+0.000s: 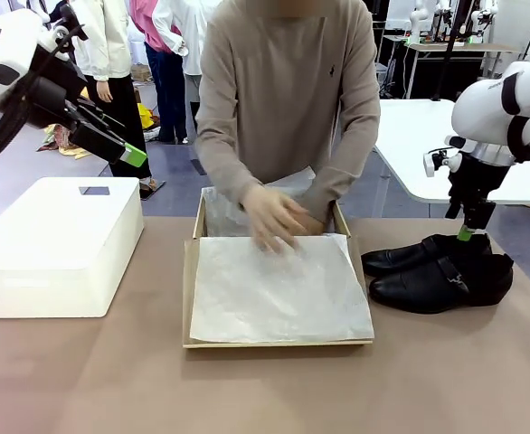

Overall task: Pack the shoes into the box.
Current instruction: Place one shoe of the Shoes into the Shoes Box.

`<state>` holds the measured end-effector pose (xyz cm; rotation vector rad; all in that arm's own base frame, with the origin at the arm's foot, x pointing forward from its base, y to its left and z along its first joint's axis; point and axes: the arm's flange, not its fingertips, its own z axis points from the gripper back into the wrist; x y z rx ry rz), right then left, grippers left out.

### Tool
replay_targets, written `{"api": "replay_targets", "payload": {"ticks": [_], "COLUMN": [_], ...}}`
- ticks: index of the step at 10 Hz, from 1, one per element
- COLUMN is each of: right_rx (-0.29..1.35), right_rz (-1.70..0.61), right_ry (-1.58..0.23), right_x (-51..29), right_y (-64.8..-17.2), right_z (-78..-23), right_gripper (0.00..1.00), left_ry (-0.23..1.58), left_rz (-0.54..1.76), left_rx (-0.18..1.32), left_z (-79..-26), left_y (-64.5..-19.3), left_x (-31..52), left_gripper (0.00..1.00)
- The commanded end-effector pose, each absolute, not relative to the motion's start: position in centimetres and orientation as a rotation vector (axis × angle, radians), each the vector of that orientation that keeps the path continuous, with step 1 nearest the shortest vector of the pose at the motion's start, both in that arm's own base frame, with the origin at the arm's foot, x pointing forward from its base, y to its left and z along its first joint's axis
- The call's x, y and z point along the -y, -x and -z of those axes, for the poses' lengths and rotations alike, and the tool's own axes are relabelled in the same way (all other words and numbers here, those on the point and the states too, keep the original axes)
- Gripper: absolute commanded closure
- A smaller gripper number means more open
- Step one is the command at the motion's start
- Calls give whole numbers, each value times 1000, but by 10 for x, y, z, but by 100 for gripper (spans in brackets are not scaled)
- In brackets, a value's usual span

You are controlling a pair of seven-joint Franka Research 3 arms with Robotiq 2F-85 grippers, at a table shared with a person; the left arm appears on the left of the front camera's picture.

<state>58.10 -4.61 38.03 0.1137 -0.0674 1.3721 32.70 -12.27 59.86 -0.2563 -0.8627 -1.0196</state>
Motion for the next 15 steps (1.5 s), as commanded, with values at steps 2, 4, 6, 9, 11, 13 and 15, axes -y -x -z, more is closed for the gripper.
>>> {"api": "replay_targets", "payload": {"ticks": [2,4,6,9,11,13,15], "right_rx": [95,96,91,68,61,28,9], "right_rz": [-1391,-1395,-1414,-1375,-1358,-1358,-1349], "right_ry": [-134,-140,-129,-119,-99,-106,-121], "right_x": [52,55,56,54,53,51,50], "right_y": [-592,-594,-597,-602,-605,-606,-607], "right_z": [-374,-368,-358,-343,-337,-335,-334], "right_gripper": [0,0,0,0,0,14,50], "left_ry": [266,266,266,266,266,266,266], "left_rz": [1022,1022,1022,1022,1022,1022,1022], "left_rx": [865,865,865,865,865,865,865], "left_z": [-598,-598,-598,-598,-598,-598,-598], "left_y": [-327,-327,-327,-327,-327,-327,-327], "left_x": [122,122,122,122,122,122,122], "left_gripper": [0,0,0,0,0,0,0]}}
